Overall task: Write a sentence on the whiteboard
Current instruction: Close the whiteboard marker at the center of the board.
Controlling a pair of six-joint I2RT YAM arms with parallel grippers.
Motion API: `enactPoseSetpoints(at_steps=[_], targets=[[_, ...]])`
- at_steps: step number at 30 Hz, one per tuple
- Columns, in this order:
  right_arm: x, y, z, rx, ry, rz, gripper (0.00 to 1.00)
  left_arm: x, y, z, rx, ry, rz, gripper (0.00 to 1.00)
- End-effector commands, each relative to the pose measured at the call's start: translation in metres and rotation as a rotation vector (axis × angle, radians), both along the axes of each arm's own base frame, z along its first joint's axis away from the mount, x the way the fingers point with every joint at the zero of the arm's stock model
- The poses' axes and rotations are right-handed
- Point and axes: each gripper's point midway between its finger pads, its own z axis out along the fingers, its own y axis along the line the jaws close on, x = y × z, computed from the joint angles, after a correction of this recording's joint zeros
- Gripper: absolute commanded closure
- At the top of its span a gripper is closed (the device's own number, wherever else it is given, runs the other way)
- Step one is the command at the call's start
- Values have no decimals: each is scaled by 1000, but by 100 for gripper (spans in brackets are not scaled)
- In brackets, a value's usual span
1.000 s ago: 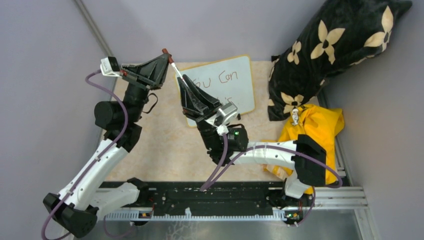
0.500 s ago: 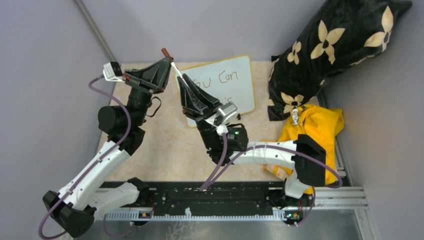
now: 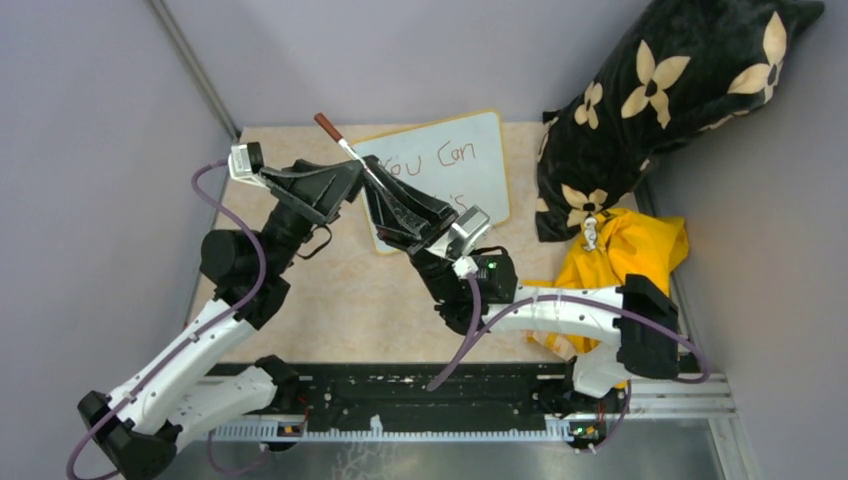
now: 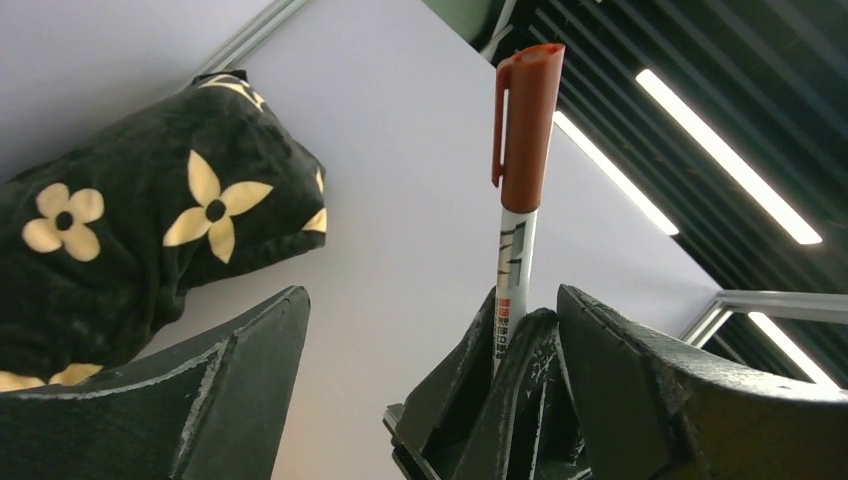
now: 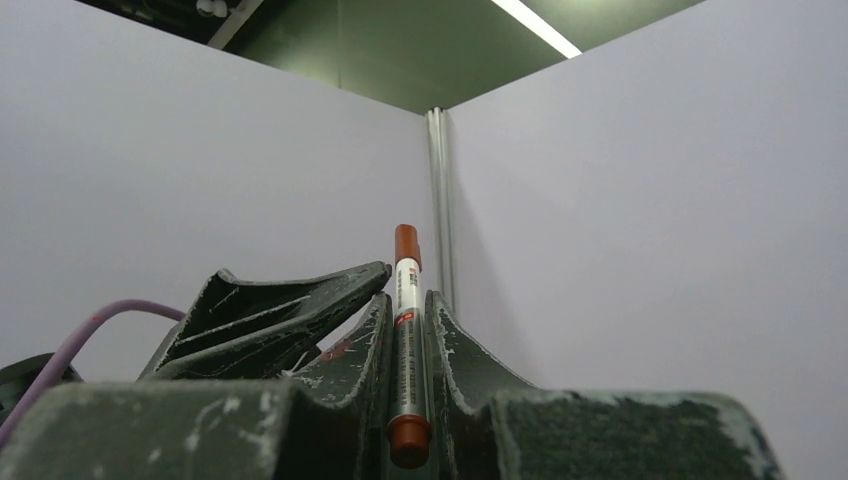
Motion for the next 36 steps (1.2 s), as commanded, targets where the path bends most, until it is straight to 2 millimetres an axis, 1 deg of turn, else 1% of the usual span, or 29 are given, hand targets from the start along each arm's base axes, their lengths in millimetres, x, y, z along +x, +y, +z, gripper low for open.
enactPoseSetpoints(at_steps=[1, 5, 8, 13, 18, 24, 28, 32, 34, 36], targets=[[-16, -22, 16, 36, -29, 52, 100, -7, 5, 9, 41, -54, 50, 1], [-21, -29, 10, 24, -13, 89, 100, -5, 13, 13, 40, -61, 101, 1], [-26, -32, 6, 12, 0, 134, 100, -6, 17, 20, 29, -82, 122, 1], [-35, -34, 0, -3, 9, 202, 100, -7, 16, 30, 14, -114, 119, 1], [-36, -39, -4, 7, 23, 220, 100, -8, 18, 35, 2, -126, 128, 5], [-36, -45, -8, 15, 43, 225, 100, -10, 15, 39, 5, -149, 118, 23], [-33, -46, -11, 19, 56, 215, 100, -9, 11, 36, 5, -151, 102, 32], [-30, -50, -12, 31, 64, 197, 100, -7, 8, 33, 7, -144, 92, 46], [-28, -52, -13, 40, 70, 185, 100, -7, 9, 32, 7, -140, 96, 47], [-28, -54, -13, 46, 73, 180, 100, -6, 12, 30, 7, -130, 110, 43]])
